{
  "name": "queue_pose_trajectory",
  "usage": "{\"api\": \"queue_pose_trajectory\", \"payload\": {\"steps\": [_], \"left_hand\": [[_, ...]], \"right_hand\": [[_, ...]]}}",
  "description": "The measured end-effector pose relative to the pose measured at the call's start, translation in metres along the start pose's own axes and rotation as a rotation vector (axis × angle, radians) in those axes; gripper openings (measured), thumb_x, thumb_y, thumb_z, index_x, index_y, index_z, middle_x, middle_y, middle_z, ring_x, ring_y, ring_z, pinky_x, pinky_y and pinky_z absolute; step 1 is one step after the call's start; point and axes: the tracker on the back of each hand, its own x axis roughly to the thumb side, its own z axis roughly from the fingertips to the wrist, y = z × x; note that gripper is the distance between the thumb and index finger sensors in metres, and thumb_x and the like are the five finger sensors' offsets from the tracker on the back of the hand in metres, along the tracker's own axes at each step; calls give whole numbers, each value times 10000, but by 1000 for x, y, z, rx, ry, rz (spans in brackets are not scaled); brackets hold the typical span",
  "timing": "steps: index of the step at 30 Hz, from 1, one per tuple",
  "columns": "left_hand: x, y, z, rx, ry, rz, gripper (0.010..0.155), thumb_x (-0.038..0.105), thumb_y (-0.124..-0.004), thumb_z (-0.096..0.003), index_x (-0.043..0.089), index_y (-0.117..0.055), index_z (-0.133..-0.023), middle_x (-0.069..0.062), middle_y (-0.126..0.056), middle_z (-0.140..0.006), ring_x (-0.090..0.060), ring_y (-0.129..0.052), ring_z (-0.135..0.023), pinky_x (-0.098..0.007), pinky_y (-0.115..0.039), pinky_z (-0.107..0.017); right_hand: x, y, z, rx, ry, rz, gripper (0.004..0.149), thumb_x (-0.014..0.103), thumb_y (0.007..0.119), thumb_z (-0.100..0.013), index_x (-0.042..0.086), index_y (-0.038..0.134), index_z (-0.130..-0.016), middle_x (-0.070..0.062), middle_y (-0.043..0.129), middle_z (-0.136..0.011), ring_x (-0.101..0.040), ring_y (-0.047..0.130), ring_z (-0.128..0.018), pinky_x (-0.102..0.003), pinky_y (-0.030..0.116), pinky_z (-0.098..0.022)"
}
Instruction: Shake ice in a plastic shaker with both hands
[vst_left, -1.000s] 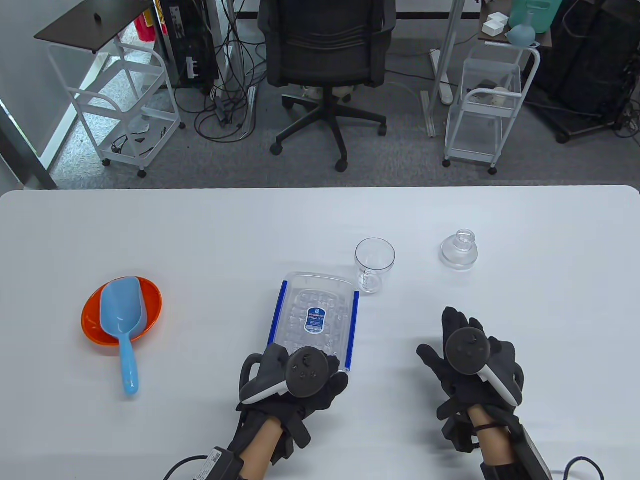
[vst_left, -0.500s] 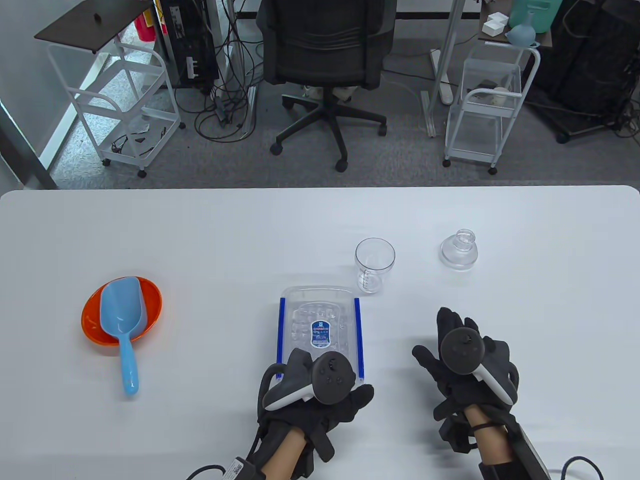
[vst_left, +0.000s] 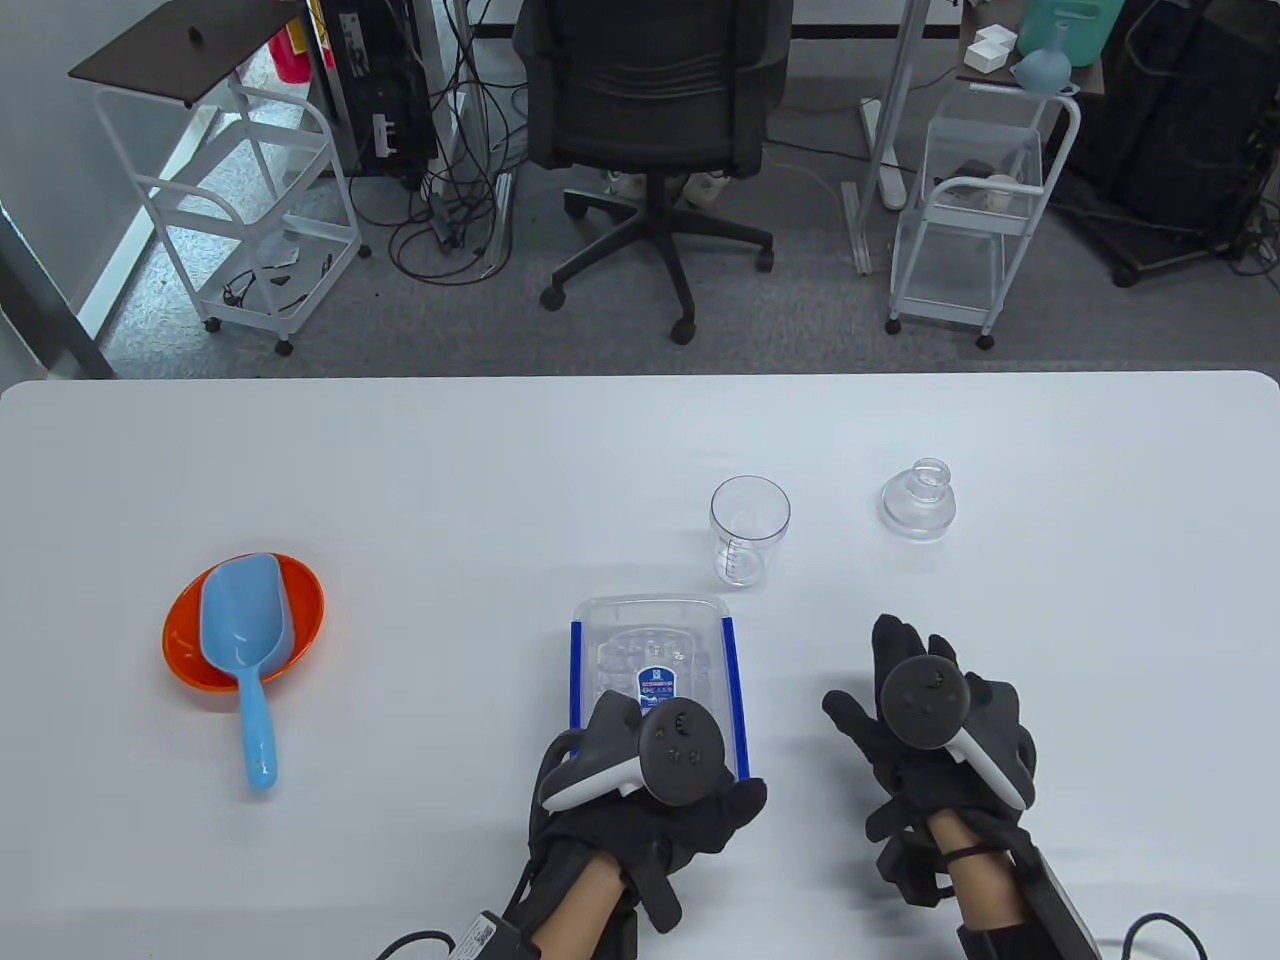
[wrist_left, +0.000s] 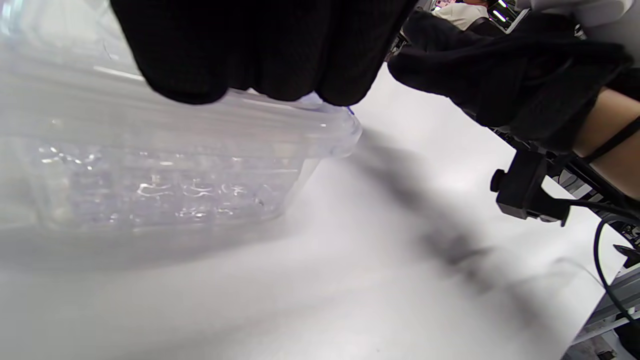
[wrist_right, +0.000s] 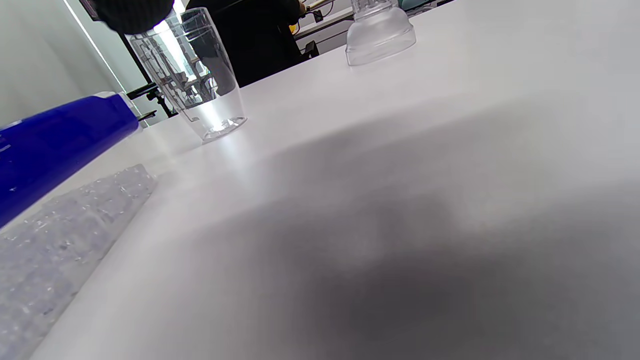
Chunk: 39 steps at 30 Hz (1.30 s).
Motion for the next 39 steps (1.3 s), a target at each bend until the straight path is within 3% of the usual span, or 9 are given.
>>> {"api": "queue_pose_trajectory", "payload": {"steps": [18,39], "left_hand": [[14,-9,8,-76,-26,-48,979,699,-243,-416,92,-652,-1066,-193,-639,-1041,-382,-602,-941,-439,-735,-597],[14,-19,19,-30,-38,-43,930,700,-276,-450,107,-652,-1061,-171,-640,-1040,-362,-595,-933,-426,-728,-591]], "right_hand": [[0,-1,0,-13,-32,-27,848,540,576,-567,142,26,-1077,-195,190,-1183,-515,149,-1032,-685,161,-653],[-3,2,-1,6,-18,-33,849,537,582,-564,135,37,-1077,-201,203,-1181,-521,158,-1028,-687,168,-649]]}}
